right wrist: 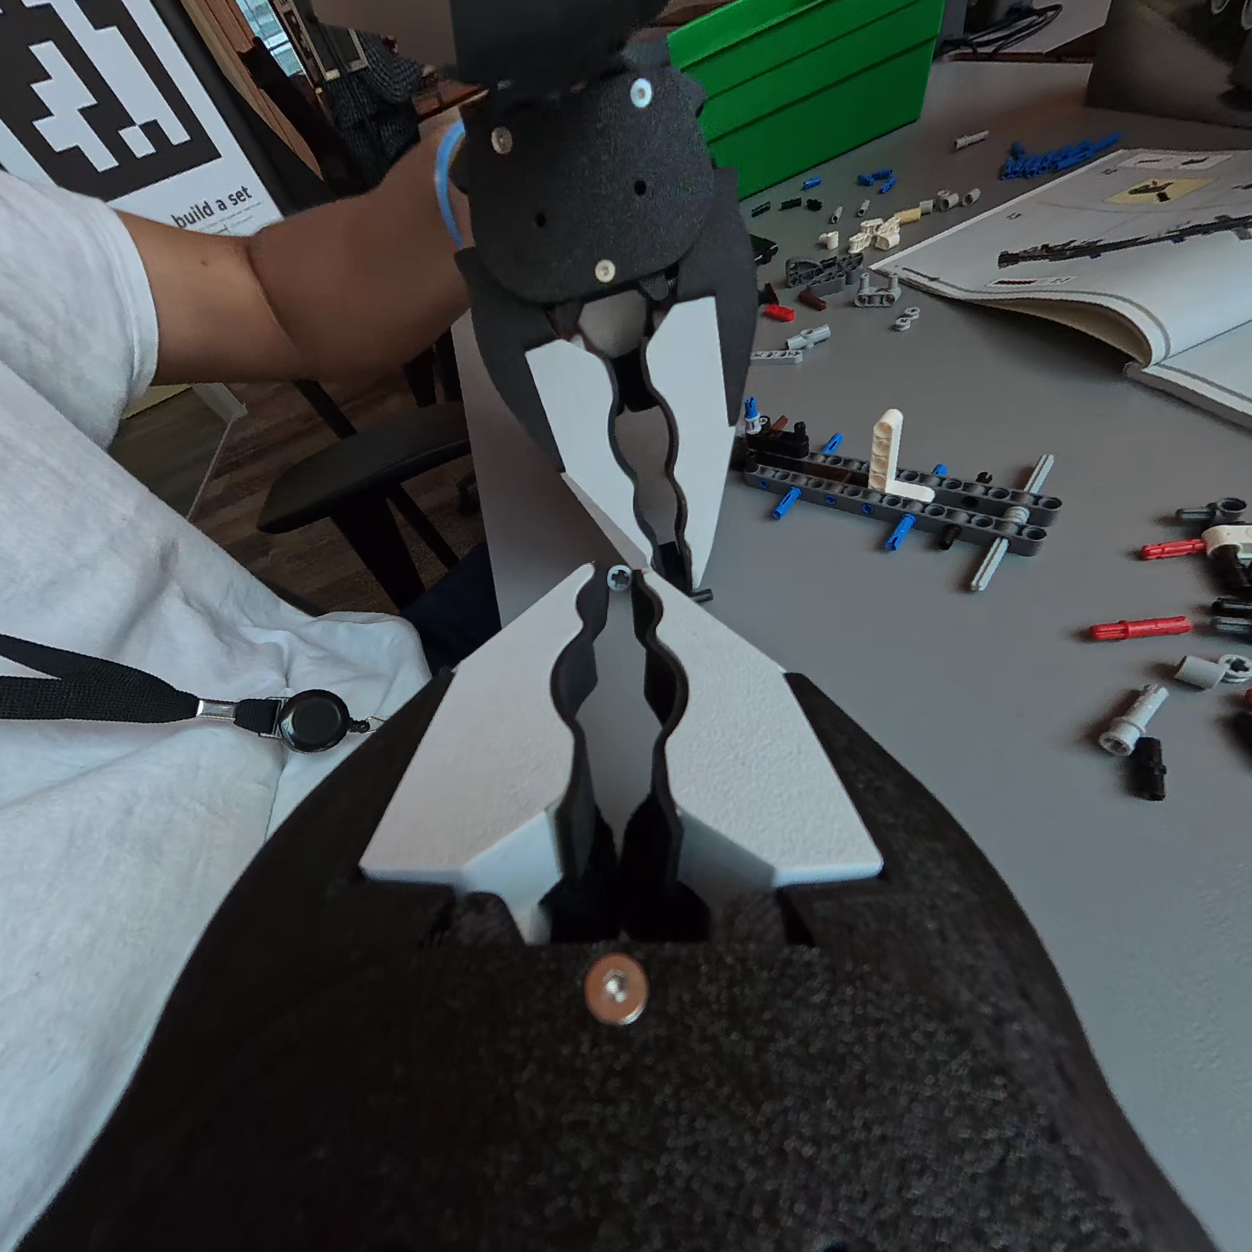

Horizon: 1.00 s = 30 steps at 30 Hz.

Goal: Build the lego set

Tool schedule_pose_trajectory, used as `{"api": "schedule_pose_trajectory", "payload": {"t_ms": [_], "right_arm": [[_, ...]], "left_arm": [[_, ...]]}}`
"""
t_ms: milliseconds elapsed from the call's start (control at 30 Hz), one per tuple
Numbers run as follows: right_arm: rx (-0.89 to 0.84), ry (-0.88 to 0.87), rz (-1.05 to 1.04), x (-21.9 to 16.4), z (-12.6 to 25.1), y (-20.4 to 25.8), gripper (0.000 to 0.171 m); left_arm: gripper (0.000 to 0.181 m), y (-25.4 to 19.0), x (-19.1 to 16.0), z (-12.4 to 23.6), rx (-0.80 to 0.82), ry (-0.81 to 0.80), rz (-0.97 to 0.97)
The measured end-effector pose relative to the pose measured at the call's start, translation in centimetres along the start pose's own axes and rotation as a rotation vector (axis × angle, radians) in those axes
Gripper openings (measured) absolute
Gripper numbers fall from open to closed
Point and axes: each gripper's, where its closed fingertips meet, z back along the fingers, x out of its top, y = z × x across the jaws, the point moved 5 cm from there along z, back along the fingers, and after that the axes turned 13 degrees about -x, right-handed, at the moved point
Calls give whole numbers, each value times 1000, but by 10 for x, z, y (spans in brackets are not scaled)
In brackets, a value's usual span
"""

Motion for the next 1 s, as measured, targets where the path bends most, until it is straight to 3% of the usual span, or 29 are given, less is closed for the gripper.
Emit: {"api": "schedule_pose_trajectory", "payload": {"t_ms": [100, 233, 333, 467, 600, 767, 867, 1000], "right_arm": [[-8, -7, 5, 2, -1, 1, 3], [-7, 32, 80, 1, -11, 12, 3], [-31, -1, 235, 3, -20, 27, 3], [-62, -65, 369, 6, -18, 36, 3], [-72, -24, 374, -2, -25, 35, 3], [-50, -32, 343, 0, -25, 35, 3], [-66, -23, 334, -1, -23, 31, 3], [-88, -22, 325, -2, -19, 27, 3]], "left_arm": [[6, -8, 0, 7, -52, -254, 333], [6, -22, -6, 11, -365, -586, 710], [6, -23, -15, 12, -460, -716, 806], [5, -19, -25, 15, -471, -788, 854], [9, -19, -29, 10, -457, -767, 864], [20, -16, -37, 7, -271, -674, 791], [31, -20, -38, 13, -132, -617, 660], [32, -40, -42, 12, 158, -435, 252]]}}
